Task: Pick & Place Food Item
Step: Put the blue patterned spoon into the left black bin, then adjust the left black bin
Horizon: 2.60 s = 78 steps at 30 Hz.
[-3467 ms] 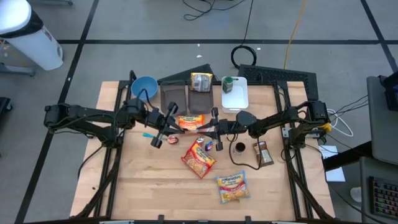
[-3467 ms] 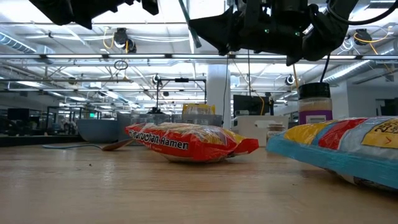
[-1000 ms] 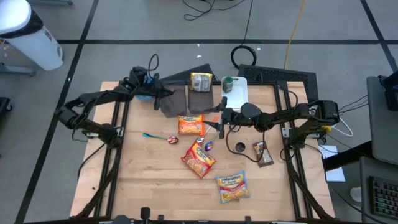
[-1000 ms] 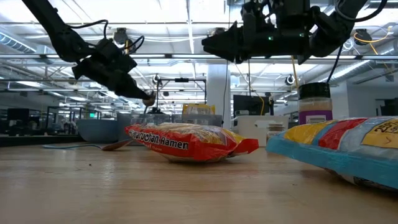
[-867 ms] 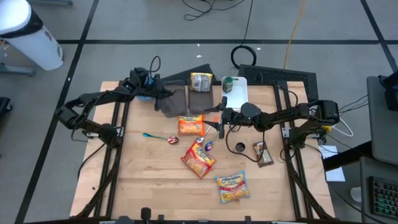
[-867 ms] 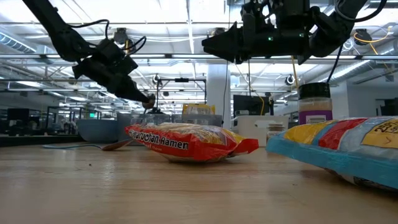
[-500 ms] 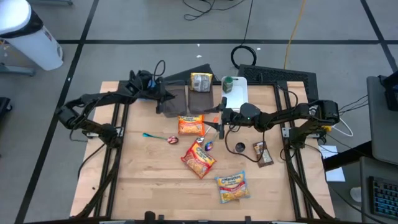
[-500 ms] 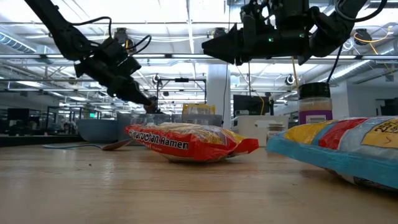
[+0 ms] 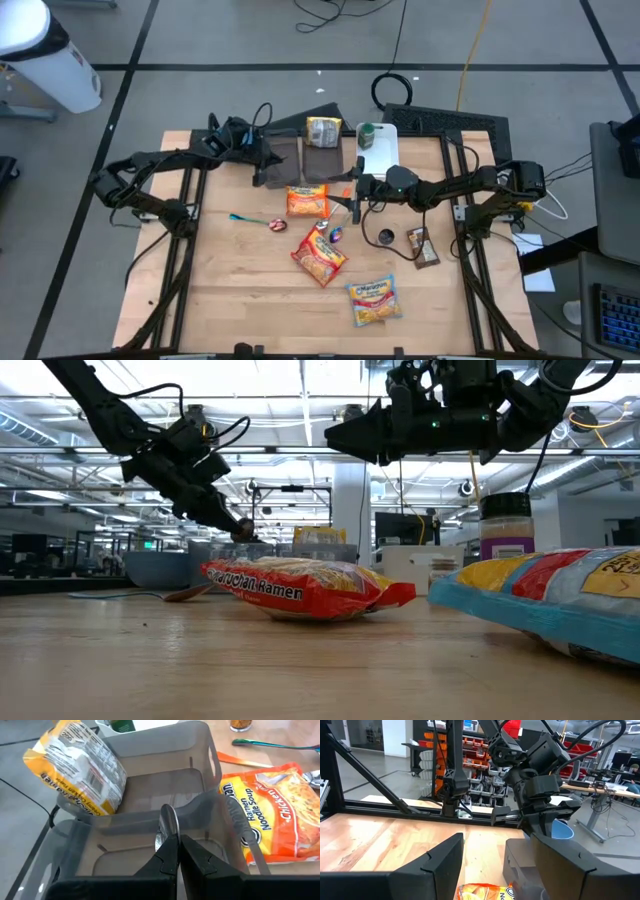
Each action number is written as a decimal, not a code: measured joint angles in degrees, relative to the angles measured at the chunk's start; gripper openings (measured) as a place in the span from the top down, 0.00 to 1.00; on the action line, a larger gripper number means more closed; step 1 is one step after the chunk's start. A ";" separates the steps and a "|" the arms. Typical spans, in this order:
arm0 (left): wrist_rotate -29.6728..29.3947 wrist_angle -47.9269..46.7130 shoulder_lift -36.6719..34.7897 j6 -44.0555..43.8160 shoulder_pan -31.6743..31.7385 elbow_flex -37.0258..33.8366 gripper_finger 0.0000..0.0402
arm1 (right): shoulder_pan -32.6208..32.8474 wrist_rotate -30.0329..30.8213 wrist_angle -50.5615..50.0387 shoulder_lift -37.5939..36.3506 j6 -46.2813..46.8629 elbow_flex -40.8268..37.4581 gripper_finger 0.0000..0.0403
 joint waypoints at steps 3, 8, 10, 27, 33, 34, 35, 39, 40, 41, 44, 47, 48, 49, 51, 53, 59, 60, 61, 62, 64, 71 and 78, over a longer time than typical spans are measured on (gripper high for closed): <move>-0.04 1.03 0.92 -1.05 0.02 0.02 0.98 | 0.00 0.00 -0.01 0.00 0.02 0.00 0.44; 0.09 1.33 5.13 -2.34 0.07 1.20 0.98 | 0.00 -0.02 0.01 0.00 0.24 0.00 0.44; 0.54 0.05 7.38 -2.98 0.07 2.97 0.99 | 0.00 -0.02 0.01 0.00 0.26 0.00 0.44; -0.73 -14.12 13.95 0.95 -2.22 13.55 0.97 | 0.00 -0.03 -1.01 0.02 -0.37 -0.71 0.44; -2.19 -19.45 13.75 4.15 -2.19 13.57 0.98 | -0.09 0.13 4.63 0.04 1.12 -3.95 0.44; -2.06 -20.12 13.75 4.54 -2.26 13.57 0.97 | -0.09 0.15 5.46 0.04 1.39 -4.47 0.44; -2.02 -20.75 13.78 4.77 -2.40 13.54 0.96 | -0.09 0.19 6.27 0.04 1.53 -4.87 0.44; -2.31 -21.96 13.86 5.97 -3.01 13.46 0.97 | -0.20 0.39 8.12 0.04 2.56 -5.51 0.44; -2.78 -22.40 13.86 6.80 -3.26 13.46 0.98 | -0.32 0.38 8.09 0.04 3.14 -5.51 0.44; -3.32 -22.99 13.86 7.36 -3.44 13.46 0.99 | -0.48 0.40 8.07 0.04 3.79 -5.51 0.44; -5.03 -23.52 13.86 7.45 -4.15 13.46 0.97 | -0.98 0.43 7.87 0.04 4.75 -5.51 0.44; -5.12 -23.01 13.86 7.35 -4.66 13.46 0.93 | -1.24 0.44 7.81 0.04 5.42 -5.53 0.44; -5.11 -22.92 13.86 7.37 -4.83 13.46 0.93 | -1.25 0.44 7.81 0.04 5.41 -5.53 0.44; -5.10 -22.52 13.86 7.42 -4.98 13.46 0.93 | -1.24 0.44 7.81 0.04 5.40 -5.53 0.44; -5.08 -21.97 13.86 7.54 -5.28 13.46 0.94 | -1.22 0.42 7.81 0.04 5.42 -5.53 0.44; -5.09 -21.77 13.86 7.56 -5.55 13.46 0.95 | -1.22 0.42 7.81 0.04 5.39 -5.53 0.44; -5.09 -20.71 13.86 5.84 -5.92 13.46 0.94 | -1.22 0.31 7.79 0.04 5.32 -5.52 0.44; -5.07 -20.33 13.86 4.95 -5.95 13.46 0.92 | -1.22 0.28 7.80 0.04 5.30 -5.51 0.44; -5.07 -20.05 13.86 4.15 -5.92 13.46 0.90 | -1.22 0.26 7.79 0.04 5.28 -5.53 0.44; -5.09 -19.86 13.86 3.31 -5.88 13.46 0.88 | -1.22 0.26 7.81 0.04 5.25 -5.51 0.44; -5.08 -19.32 13.86 2.08 -5.79 13.46 0.84 | -1.22 0.24 7.79 0.04 5.20 -5.51 0.44; -7.47 -19.12 13.81 -0.09 -5.79 13.59 0.67 | -1.22 0.22 7.77 0.04 5.38 -5.51 0.44; -12.16 -27.27 13.81 -3.95 -5.75 21.07 0.56 | -1.22 0.20 7.23 0.02 5.38 -5.51 0.44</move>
